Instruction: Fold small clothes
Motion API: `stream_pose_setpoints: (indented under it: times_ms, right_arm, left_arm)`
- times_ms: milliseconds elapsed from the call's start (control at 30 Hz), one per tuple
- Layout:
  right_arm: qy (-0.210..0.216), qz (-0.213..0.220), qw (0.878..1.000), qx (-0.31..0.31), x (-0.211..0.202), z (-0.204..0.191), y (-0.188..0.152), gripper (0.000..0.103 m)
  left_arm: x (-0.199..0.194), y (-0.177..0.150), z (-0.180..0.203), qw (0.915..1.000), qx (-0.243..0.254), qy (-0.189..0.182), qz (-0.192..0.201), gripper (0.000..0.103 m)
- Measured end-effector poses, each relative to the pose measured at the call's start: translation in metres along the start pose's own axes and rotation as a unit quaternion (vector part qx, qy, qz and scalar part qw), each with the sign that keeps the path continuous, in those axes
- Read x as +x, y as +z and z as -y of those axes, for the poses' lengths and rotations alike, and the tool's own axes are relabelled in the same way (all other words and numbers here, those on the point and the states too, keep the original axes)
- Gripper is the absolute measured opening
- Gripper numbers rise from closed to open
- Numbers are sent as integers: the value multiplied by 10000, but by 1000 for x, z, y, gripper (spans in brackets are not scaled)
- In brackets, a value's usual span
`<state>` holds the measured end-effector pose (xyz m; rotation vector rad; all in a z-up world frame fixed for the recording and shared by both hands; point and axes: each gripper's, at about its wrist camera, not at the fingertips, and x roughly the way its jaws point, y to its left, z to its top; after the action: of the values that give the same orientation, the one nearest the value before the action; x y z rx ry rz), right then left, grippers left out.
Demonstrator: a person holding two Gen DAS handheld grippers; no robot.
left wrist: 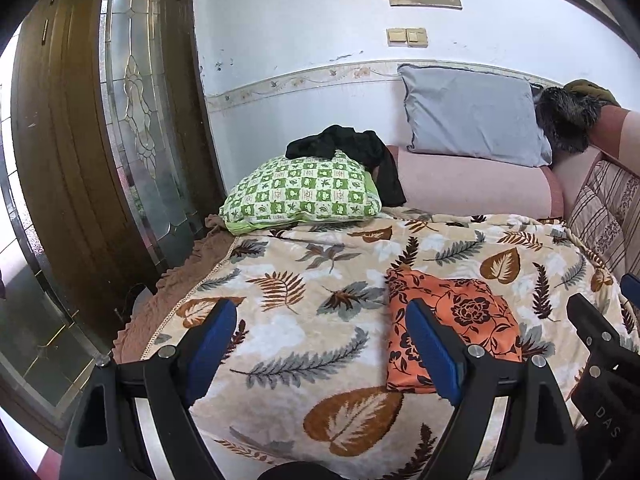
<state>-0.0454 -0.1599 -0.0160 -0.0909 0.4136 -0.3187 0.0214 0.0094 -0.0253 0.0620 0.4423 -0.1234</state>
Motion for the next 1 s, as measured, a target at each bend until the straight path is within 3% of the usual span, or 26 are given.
stream_pose_setpoints:
  times_ms: [1000]
  right_arm:
    - [-155,74,9998,112,-12,7,4,75]
  left_arm:
    - [-9,0,8,9993,42,-382,45,87]
